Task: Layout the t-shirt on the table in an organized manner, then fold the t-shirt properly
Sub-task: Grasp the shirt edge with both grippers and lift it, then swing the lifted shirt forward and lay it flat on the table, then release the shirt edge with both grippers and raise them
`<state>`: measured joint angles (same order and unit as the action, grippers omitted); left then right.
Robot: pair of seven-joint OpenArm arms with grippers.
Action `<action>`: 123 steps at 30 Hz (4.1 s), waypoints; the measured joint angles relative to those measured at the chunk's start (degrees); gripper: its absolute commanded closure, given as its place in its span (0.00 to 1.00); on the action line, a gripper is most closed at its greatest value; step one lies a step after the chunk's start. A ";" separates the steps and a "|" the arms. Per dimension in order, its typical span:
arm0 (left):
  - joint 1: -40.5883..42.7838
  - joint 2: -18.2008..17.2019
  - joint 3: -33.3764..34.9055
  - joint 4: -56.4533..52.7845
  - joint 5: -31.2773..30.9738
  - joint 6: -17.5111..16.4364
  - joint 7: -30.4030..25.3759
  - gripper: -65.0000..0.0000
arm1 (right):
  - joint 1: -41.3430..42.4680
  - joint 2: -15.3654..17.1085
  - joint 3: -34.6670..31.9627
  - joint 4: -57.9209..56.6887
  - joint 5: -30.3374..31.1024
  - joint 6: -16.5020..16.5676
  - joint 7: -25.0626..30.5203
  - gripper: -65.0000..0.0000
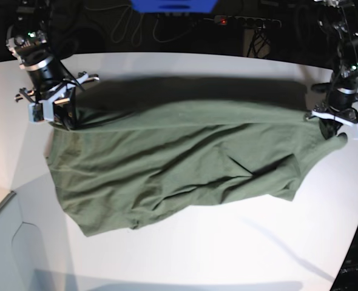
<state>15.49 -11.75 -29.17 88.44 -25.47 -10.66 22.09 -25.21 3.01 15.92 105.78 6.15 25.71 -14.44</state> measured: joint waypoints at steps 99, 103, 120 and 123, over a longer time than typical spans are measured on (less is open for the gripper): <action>5.29 1.97 -13.62 1.27 -15.98 -0.07 32.24 0.55 | -2.29 11.76 6.73 -7.93 8.81 13.25 -1.05 0.63; 6.34 5.90 -22.49 9.42 -15.98 -0.13 38.56 0.47 | -1.75 11.45 10.05 -5.79 9.14 13.27 -1.05 0.54; -19.96 7.32 -22.23 -13.44 0.09 0.13 38.47 0.49 | 19.52 10.49 -0.59 -20.22 8.70 13.46 -10.08 0.87; -22.47 7.80 -21.99 -19.65 3.06 -0.09 34.03 0.59 | 22.56 10.25 -2.54 -24.68 8.76 13.53 -11.28 1.00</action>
<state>-6.98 -3.95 -51.16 68.79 -22.41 -10.74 56.12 -2.66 13.26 13.39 81.10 14.92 39.24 -25.71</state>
